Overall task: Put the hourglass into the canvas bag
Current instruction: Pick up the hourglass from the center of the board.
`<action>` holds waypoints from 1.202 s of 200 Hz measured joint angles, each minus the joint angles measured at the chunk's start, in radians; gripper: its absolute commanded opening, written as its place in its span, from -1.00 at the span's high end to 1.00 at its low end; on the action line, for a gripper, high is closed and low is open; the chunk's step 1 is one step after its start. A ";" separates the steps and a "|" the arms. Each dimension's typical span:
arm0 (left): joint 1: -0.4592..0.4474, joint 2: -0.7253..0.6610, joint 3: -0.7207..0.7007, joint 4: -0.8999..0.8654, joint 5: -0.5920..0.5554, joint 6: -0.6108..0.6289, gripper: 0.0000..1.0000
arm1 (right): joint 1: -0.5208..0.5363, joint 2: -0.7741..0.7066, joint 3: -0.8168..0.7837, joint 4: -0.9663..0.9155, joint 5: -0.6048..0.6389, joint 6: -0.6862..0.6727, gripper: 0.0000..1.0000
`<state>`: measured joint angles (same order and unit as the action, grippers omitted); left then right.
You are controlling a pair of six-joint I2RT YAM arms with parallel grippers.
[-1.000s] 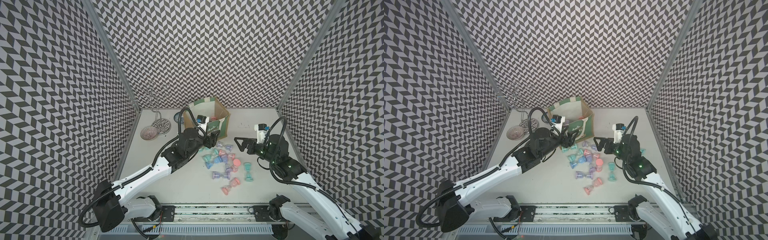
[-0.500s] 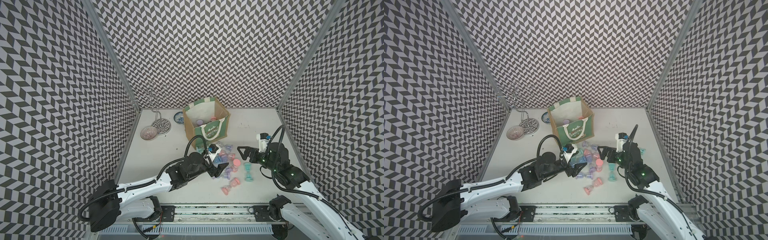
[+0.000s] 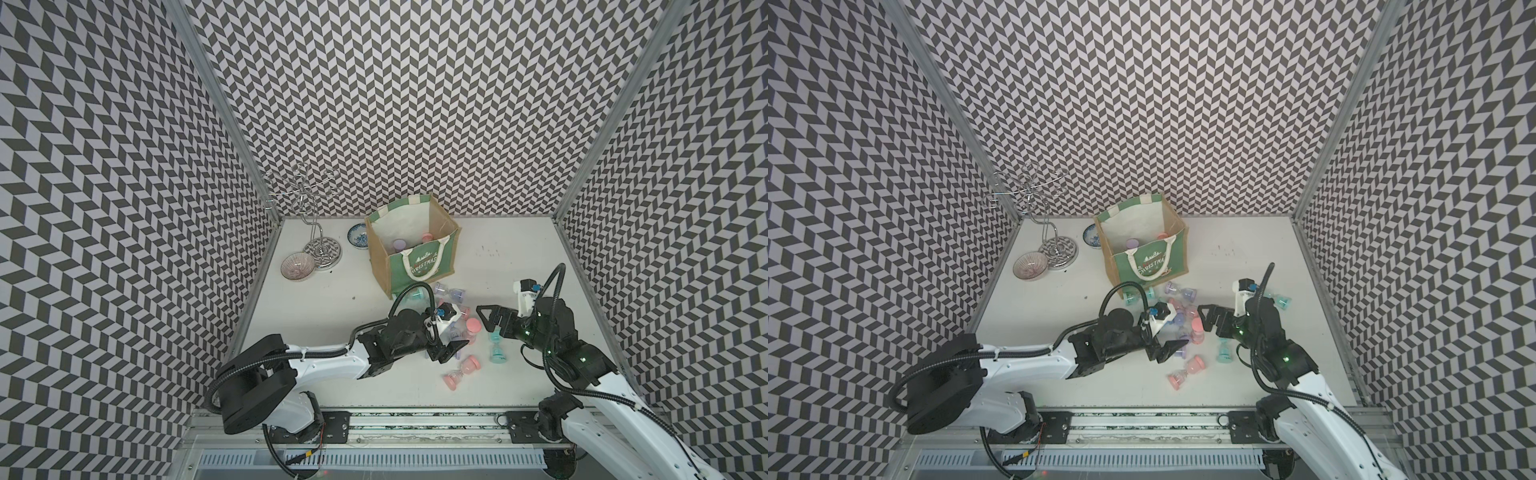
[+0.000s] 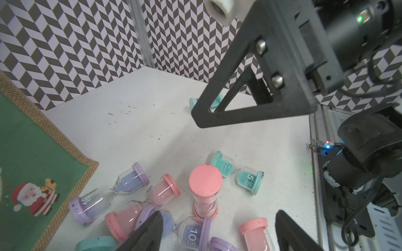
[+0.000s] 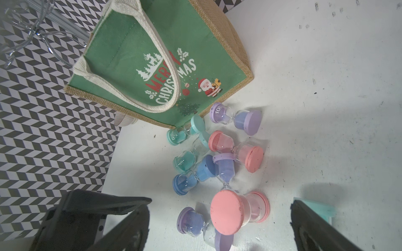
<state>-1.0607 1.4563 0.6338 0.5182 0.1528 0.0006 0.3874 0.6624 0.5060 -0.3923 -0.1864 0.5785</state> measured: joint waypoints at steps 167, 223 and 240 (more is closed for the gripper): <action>-0.002 0.382 0.158 0.199 -0.035 0.055 -0.45 | 0.000 -0.036 -0.059 0.034 0.029 0.025 -0.99; -0.002 0.426 0.185 0.232 -0.036 0.057 -0.18 | 0.000 -0.036 -0.059 0.034 0.045 0.024 -0.98; -0.002 0.429 0.187 0.241 -0.035 0.058 -0.13 | -0.002 -0.036 -0.059 0.033 0.049 0.024 -0.99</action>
<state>-1.0626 1.8854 0.8204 0.7597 0.1173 0.0589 0.3855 0.6266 0.4473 -0.3592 -0.1375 0.6022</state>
